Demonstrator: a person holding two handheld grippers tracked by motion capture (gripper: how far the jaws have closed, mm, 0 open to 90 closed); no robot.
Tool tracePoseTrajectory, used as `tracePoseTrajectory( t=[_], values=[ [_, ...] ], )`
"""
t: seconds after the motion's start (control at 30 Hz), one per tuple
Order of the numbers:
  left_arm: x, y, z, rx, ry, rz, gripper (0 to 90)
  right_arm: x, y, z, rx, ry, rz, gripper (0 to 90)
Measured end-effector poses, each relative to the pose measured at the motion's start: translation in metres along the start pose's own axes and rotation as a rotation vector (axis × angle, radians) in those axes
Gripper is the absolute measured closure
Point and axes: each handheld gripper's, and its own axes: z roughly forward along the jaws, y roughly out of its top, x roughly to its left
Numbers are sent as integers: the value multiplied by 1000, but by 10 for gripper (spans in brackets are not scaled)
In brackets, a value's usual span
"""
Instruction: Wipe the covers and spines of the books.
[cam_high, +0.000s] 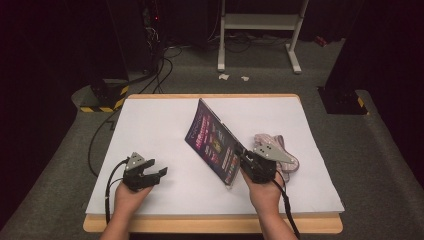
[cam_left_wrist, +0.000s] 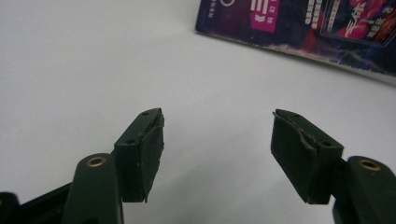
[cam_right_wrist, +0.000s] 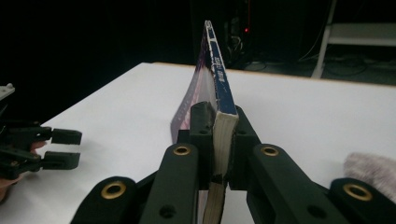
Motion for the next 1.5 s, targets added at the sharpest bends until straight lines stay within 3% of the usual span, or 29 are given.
tracePoseTrajectory(
  t=[0.2,0.5,0.6,0.73,1.07,1.5],
  values=[
    [2,0,-4,-16,2,-7,348,-4,15,-8,-41,-51,-18,844],
    [3,0,-4,-26,-4,-10,350,-25,32,-26,-108,-185,-23,844],
    [3,0,-4,-25,-3,-8,351,-25,31,-28,-110,-207,-49,844],
    [4,0,-4,-25,-3,-10,353,-11,22,-19,-81,-178,-80,844],
    [4,0,-5,-25,-3,-10,354,31,0,15,-8,-28,-102,843],
    [4,0,-3,-18,-14,-10,354,67,-19,71,82,27,-139,841]
  ],
)
